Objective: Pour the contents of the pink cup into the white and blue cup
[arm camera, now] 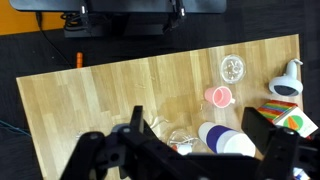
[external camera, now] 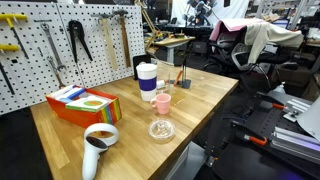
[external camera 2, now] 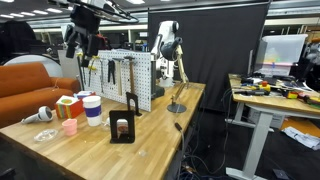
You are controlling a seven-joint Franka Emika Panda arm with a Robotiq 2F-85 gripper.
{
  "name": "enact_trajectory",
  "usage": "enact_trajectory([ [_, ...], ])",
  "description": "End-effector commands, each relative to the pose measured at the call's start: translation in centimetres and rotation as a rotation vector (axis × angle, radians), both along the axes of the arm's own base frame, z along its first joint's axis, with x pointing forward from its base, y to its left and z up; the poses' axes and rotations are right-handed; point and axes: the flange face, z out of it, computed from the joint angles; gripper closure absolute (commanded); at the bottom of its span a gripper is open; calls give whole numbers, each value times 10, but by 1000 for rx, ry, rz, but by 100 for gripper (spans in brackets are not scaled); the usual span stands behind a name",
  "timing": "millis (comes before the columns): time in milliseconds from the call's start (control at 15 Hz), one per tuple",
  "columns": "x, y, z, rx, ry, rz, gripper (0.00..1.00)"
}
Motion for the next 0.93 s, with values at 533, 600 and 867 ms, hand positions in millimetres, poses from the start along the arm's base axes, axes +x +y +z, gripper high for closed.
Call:
enact_trajectory([
  [533,33,91,-41,-106,-92,120,0],
  [600,33,110,-48,-122,-99,153,0],
  [867,28,149,-61,-127,-81,220,0],
])
